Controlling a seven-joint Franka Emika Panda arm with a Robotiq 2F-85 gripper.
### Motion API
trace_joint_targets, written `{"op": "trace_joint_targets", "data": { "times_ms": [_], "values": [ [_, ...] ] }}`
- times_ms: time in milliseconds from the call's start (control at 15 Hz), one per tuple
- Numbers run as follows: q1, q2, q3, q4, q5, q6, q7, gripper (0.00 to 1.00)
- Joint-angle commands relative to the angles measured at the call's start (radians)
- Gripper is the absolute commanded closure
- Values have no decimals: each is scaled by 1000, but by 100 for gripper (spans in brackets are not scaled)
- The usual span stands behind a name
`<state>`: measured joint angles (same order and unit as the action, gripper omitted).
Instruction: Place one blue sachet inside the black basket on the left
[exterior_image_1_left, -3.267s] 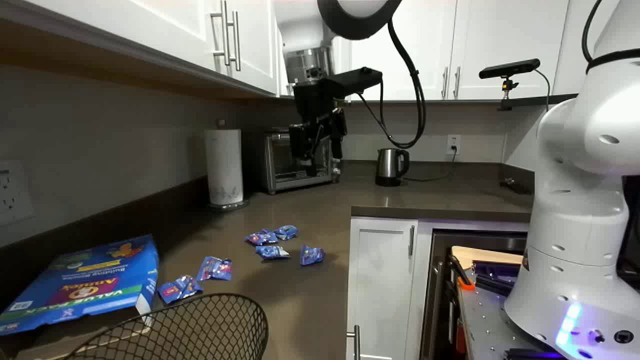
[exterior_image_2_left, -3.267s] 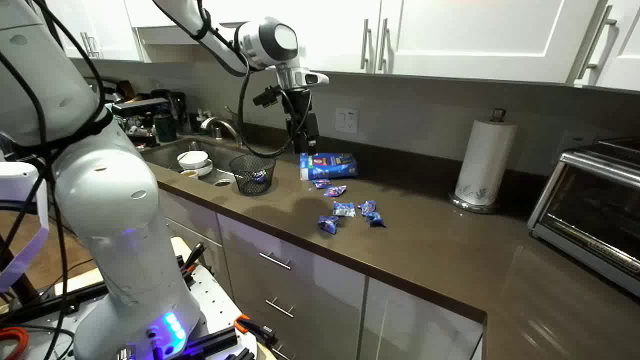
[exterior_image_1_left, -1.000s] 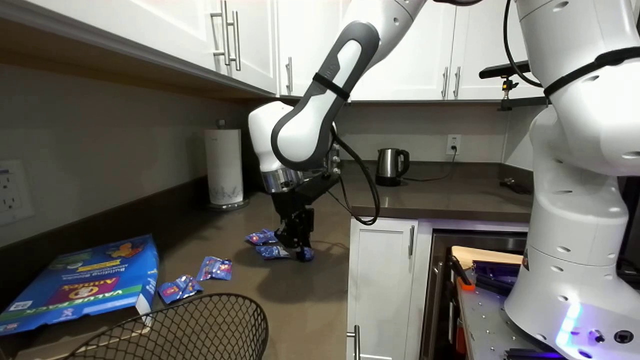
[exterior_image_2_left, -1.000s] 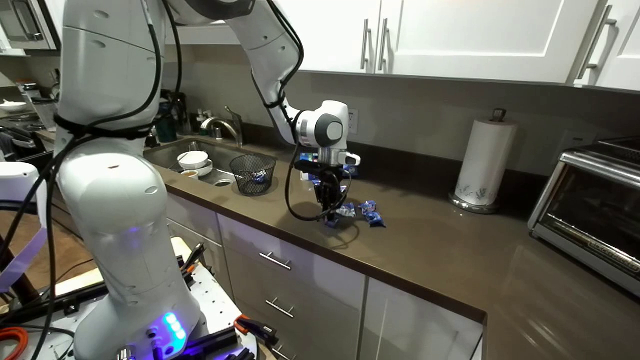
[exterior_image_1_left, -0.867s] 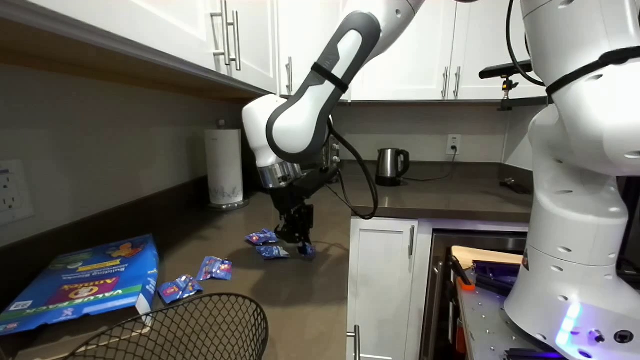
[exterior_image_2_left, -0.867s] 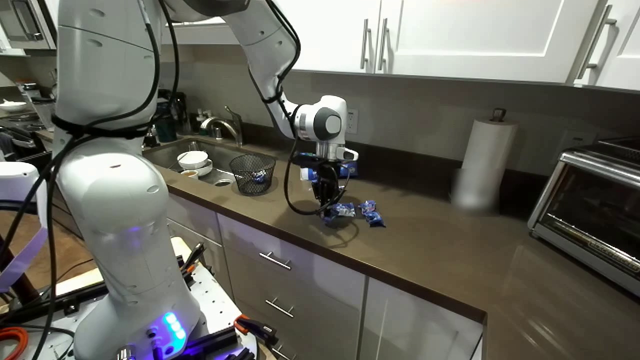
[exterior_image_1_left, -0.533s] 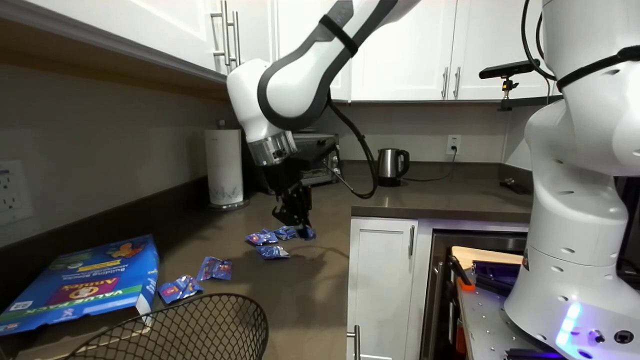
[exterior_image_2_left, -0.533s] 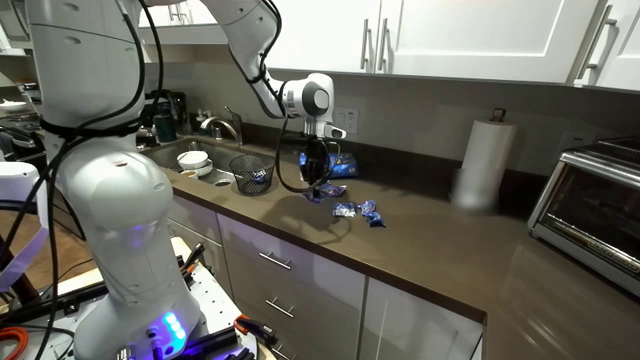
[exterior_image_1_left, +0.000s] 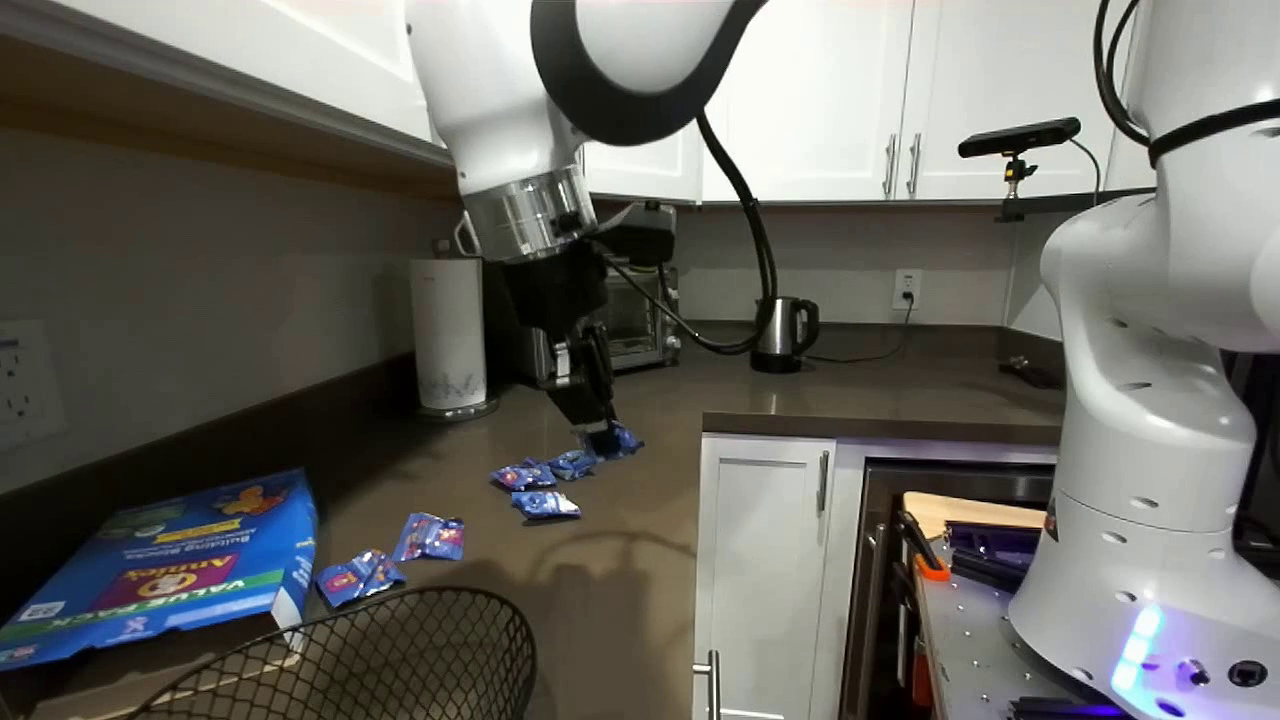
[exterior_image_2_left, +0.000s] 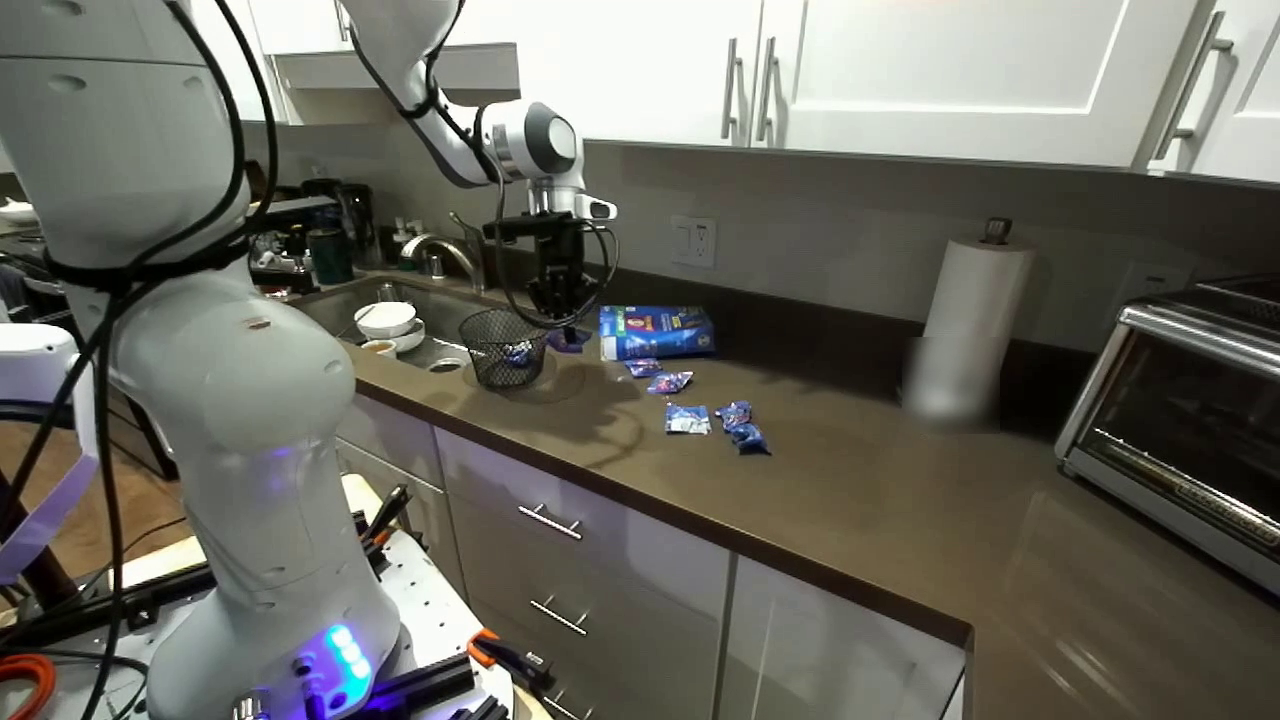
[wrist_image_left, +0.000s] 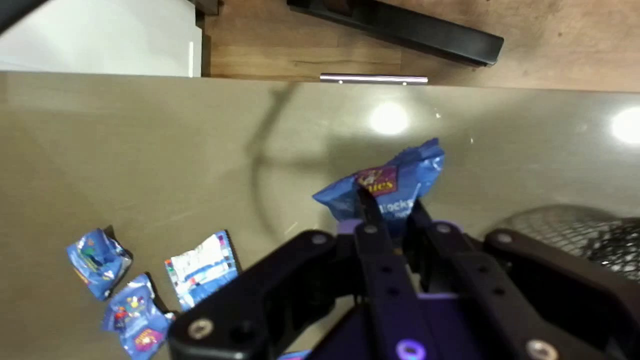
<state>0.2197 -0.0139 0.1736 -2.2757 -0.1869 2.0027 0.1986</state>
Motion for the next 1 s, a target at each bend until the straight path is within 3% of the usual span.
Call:
{"op": "trace_joint_targets", "data": {
  "times_ms": [0,600,933],
  "values": [
    [31,-59,50,-45,28,11,-138,96],
    [106,-50,124,-44,102,101,-441,96],
    [121,-36,139,-58,119,254,-557,97]
  ]
}}
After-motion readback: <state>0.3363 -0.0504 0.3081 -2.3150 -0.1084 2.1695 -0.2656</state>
